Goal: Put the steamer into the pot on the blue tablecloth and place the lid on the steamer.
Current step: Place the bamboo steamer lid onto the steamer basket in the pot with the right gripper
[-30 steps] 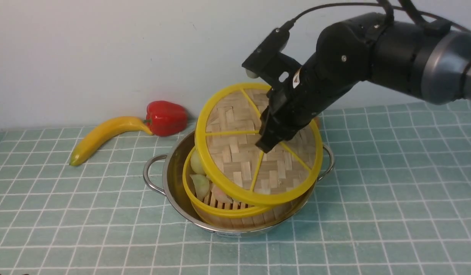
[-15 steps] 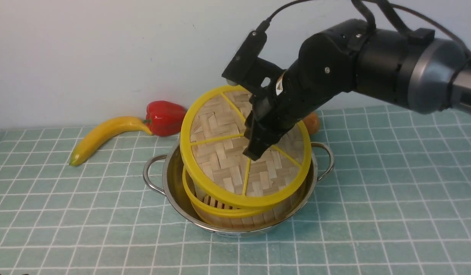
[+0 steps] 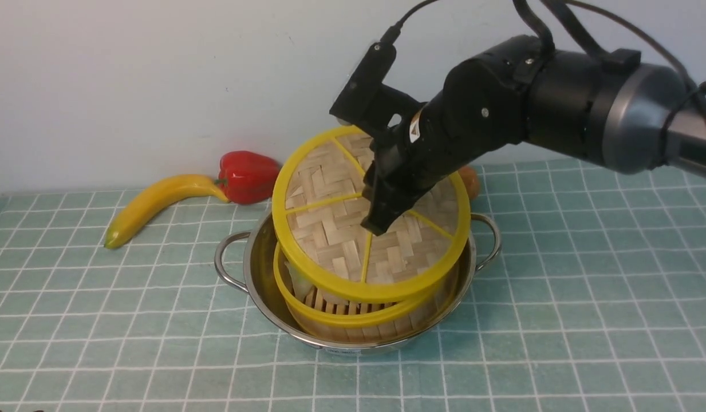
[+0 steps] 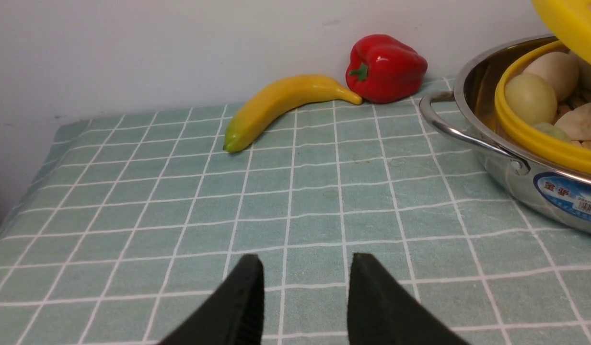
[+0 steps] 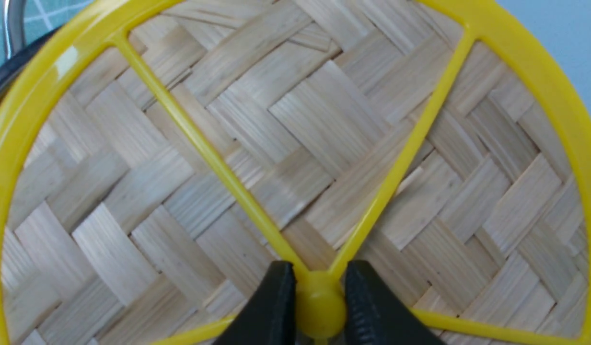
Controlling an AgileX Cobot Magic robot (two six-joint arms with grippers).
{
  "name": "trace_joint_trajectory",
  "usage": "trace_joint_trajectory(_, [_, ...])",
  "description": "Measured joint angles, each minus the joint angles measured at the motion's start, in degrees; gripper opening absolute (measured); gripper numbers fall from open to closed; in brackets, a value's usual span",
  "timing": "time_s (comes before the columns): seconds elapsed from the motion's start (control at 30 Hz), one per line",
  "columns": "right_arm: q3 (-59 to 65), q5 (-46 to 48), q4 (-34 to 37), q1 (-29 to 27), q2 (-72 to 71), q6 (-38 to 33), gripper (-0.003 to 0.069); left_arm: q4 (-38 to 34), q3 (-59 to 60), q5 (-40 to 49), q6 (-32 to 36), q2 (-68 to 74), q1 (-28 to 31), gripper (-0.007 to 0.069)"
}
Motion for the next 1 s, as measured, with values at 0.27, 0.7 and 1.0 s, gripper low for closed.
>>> trace_joint_trajectory(0.27, [0.0, 0.0, 1.1, 0.0, 0.9, -0.2, 0.0148, 0.0, 0.0, 0.0, 0.0, 0.0, 0.0, 0.0243])
trace_joint_trajectory(0.7, [0.0, 0.6, 3.1, 0.1, 2.3, -3.2, 0.0148, 0.0, 0.0, 0.0, 0.0, 0.0, 0.0, 0.0243])
trace_joint_trajectory(1.0, [0.0, -0.6, 2.0, 2.9, 3.0, -8.2, 0.0148, 0.0, 0.0, 0.0, 0.0, 0.0, 0.0, 0.0243])
